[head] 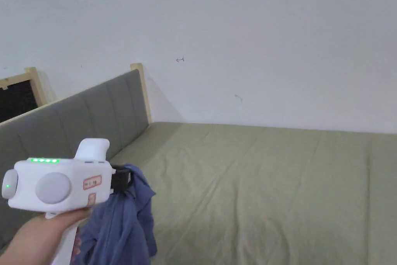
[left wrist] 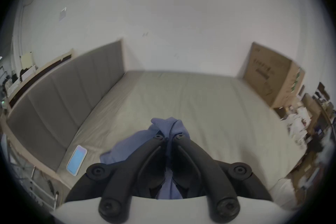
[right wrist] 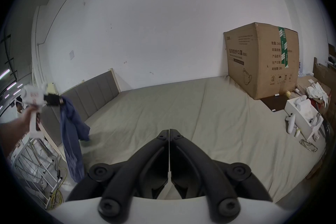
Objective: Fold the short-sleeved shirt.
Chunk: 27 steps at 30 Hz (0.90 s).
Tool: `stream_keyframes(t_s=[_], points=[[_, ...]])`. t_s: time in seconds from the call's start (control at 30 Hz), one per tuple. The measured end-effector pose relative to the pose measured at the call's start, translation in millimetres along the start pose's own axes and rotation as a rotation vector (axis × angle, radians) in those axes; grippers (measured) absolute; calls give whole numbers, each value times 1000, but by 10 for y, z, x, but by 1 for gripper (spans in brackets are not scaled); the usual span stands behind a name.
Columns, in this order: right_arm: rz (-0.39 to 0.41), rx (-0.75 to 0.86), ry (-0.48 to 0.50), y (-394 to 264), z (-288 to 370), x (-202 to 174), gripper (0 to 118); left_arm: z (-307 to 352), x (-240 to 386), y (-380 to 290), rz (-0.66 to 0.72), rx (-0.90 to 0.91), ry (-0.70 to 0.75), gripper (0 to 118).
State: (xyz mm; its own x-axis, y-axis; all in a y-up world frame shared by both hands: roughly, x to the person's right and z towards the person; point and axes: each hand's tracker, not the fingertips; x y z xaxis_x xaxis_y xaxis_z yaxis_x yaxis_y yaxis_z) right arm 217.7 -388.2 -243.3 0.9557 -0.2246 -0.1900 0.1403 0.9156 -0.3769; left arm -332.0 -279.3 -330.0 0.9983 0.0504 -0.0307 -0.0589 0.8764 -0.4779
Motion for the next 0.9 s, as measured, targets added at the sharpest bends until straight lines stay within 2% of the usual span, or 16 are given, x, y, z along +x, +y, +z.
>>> stream_keyframes(t_s=[0.2, 0.27, 0.37, 0.5, 0.57, 0.67, 0.8, 0.9], points=[[-38, 38, -19, 50, 191, 149, 0, 501, 962, 804, -62, 120, -213, 4], [-43, 58, -32, 78, 270, 195, 0, 514, 1283, 966, -36, 85, -331, 4], [-35, 79, -57, 111, 393, 278, 0, 420, 1807, 1046, 10, 45, -417, 4], [-52, 91, -100, 104, 511, 455, 0, 60, 2495, 887, -138, -35, -629, 4], [-63, 86, -125, 84, 539, 549, 0, -194, 2766, 691, -174, -92, -592, 4], [-80, 60, -160, 18, 533, 701, 0, -724, 3065, 178, -177, -197, -622, 4], [-108, 8, -196, -110, 466, 850, 0, -1583, 3311, -740, -272, -421, -492, 4], [-115, -42, -206, -221, 382, 901, 0, -2067, 3339, -1432, -221, -580, -431, 4]])
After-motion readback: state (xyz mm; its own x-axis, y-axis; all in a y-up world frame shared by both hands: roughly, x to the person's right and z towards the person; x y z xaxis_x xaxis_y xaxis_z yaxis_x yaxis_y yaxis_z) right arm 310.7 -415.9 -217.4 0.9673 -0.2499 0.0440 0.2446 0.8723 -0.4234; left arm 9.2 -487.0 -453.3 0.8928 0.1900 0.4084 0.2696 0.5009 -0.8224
